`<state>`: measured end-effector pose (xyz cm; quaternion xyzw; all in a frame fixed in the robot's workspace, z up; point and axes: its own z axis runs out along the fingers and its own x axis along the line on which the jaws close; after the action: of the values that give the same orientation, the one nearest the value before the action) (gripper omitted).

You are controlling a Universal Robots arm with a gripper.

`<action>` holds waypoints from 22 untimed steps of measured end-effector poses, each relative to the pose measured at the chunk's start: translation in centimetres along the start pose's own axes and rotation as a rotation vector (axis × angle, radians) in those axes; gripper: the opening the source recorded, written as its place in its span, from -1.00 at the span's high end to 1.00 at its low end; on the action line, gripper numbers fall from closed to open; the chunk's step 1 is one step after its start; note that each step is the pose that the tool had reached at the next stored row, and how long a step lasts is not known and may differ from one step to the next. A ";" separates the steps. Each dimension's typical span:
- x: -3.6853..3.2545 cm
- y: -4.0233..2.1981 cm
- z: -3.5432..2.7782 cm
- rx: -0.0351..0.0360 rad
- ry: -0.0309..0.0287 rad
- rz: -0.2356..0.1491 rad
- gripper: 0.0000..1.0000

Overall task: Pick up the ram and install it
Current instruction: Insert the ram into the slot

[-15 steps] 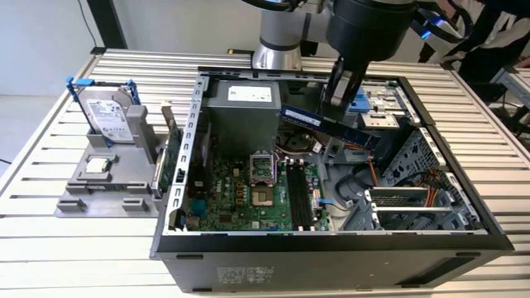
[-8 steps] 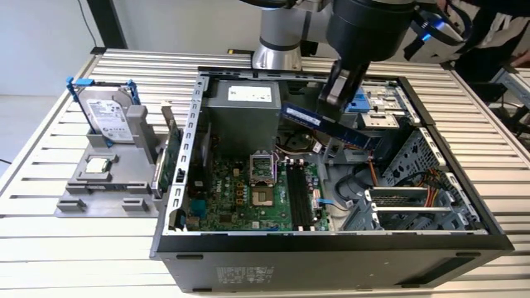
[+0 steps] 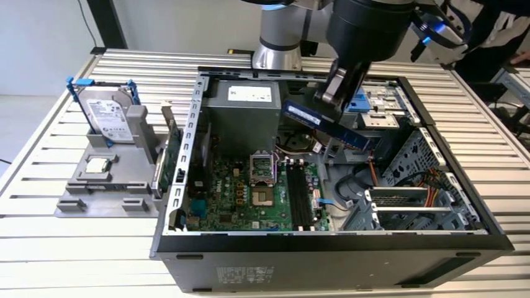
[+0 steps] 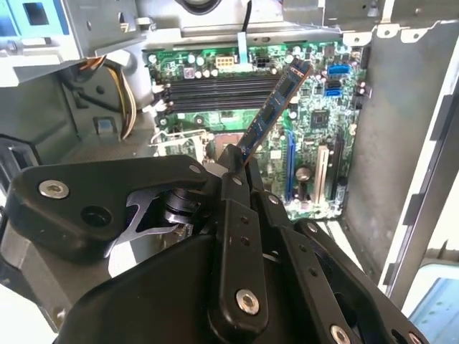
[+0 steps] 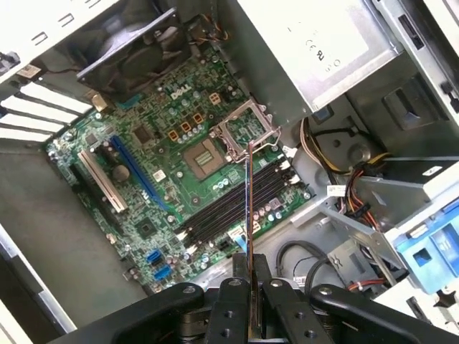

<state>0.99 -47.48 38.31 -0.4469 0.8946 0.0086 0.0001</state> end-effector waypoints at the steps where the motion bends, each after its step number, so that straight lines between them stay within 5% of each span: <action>1: 0.00 0.00 0.00 0.0001 -0.0002 0.012 1.00; 8: 0.00 0.00 0.00 0.0008 -0.0016 0.104 1.00; 22: 0.00 0.00 0.01 0.0028 -0.0053 0.346 1.00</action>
<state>0.99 -47.48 38.30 -0.2859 0.9582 0.0085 0.0016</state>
